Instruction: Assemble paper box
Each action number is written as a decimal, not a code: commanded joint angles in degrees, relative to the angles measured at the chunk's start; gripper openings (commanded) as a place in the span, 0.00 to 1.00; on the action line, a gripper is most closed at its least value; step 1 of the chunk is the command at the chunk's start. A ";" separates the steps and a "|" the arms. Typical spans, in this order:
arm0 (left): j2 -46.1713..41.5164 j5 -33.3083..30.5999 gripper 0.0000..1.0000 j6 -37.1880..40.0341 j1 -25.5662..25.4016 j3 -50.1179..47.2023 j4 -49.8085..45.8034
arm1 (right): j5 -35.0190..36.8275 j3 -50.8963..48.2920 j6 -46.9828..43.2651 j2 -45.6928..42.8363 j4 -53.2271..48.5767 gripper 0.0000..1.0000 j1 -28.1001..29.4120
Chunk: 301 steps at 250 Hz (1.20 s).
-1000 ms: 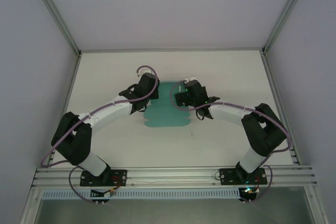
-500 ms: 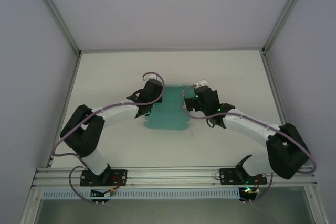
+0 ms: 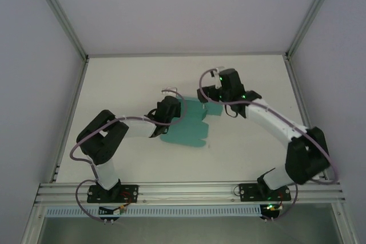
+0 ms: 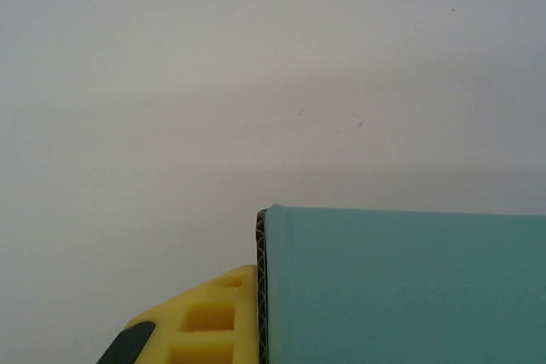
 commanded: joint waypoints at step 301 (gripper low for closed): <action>6.29 3.67 0.11 1.56 -0.99 0.83 -0.16 | -10.92 6.18 -0.39 17.74 -10.30 1.00 -0.12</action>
